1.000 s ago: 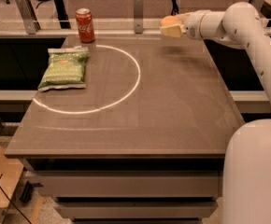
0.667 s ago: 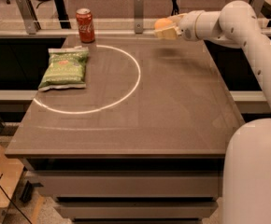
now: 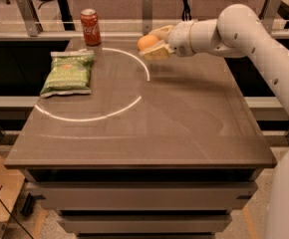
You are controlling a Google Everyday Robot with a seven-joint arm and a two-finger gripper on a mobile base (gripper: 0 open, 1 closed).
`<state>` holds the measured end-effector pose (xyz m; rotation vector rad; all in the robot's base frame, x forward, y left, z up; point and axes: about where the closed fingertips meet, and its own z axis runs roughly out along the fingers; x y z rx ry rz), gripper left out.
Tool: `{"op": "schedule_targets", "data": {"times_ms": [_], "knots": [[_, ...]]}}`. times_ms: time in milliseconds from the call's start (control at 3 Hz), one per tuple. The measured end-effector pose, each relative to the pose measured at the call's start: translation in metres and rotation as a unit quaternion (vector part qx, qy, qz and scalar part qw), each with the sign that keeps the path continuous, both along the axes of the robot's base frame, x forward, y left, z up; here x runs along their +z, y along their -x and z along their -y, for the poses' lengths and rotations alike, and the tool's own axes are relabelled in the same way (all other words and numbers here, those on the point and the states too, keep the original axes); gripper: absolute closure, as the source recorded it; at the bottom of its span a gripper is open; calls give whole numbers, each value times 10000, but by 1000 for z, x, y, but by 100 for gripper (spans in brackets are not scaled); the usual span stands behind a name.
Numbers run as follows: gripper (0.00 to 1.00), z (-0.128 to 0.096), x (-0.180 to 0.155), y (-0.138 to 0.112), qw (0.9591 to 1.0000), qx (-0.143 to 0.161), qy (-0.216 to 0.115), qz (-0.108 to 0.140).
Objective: Move orange near green jalapeno chip bag
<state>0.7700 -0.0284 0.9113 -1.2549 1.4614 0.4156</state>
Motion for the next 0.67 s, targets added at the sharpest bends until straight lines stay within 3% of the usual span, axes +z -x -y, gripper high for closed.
{"op": "schedule_targets", "data": {"times_ms": [333, 667], "knots": [[100, -52, -29, 48, 9971, 735, 163, -72], [100, -90, -55, 77, 9922, 1201, 196, -258]]}}
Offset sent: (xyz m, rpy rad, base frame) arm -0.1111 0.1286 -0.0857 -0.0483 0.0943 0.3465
